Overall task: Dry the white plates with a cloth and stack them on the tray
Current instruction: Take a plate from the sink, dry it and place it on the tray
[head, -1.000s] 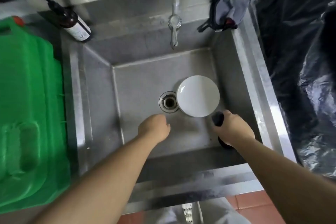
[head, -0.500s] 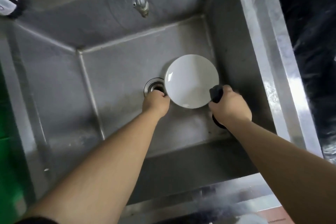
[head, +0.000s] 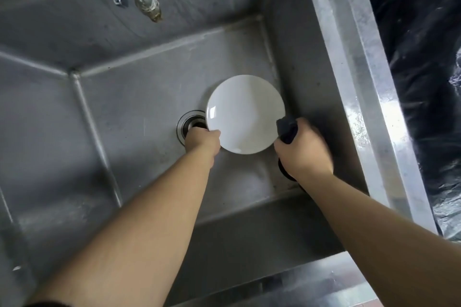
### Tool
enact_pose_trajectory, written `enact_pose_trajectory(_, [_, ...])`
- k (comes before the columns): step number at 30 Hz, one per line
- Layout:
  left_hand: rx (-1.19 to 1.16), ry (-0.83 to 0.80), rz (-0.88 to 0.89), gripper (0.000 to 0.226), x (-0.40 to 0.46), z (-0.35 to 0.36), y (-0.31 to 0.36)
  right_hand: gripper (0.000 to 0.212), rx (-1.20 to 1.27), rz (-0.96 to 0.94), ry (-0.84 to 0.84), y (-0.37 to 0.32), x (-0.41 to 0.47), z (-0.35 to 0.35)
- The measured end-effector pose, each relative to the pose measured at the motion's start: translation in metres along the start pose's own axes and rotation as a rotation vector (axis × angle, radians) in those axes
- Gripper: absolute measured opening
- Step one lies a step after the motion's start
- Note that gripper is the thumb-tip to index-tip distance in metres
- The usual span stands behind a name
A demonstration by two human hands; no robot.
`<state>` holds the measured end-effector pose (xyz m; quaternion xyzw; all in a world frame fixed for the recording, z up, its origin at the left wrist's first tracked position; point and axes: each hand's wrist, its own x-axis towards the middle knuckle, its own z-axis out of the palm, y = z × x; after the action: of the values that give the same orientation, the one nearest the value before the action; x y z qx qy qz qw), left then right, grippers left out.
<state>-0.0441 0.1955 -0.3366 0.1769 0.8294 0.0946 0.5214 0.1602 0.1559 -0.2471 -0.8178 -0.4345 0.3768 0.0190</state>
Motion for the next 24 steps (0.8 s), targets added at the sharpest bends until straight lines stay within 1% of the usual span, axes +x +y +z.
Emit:
enact_pose_trajectory(4, [-0.039,0.014,-0.015,0.021,-0.005,0.002,0.0,0.034,-0.028,0.017,-0.009,0.003,-0.001,0.001])
enact_pose_trajectory(7, [-0.091,-0.026,-0.018,0.01,-0.011,0.0,0.0,0.035,-0.041,0.032,-0.012,0.004,-0.005,-0.002])
enact_pose_trajectory(10, [-0.17,-0.052,-0.037,0.014,-0.018,-0.007,0.001,0.032,-0.032,0.041,-0.008,0.003,-0.01,-0.009])
enact_pose_trajectory(14, [-0.303,-0.113,-0.112,0.016,-0.033,-0.021,-0.002,0.023,-0.012,0.056,-0.001,-0.003,-0.022,-0.021])
enact_pose_trajectory(15, [-0.339,-0.127,-0.115,0.015,-0.037,-0.025,-0.003,0.024,-0.014,0.059,-0.004,-0.004,-0.025,-0.024])
enact_pose_trajectory(19, [-0.405,-0.187,-0.073,0.025,-0.061,-0.045,-0.005,0.04,-0.085,0.042,-0.019,-0.014,-0.044,-0.036])
enact_pose_trajectory(22, [-0.396,-0.254,-0.024,0.023,-0.082,-0.064,-0.003,0.043,-0.129,0.007,-0.001,-0.023,-0.06,-0.047])
enact_pose_trajectory(24, [-0.412,-0.27,-0.009,0.027,-0.096,-0.08,-0.004,0.044,-0.126,-0.014,0.011,-0.029,-0.072,-0.056])
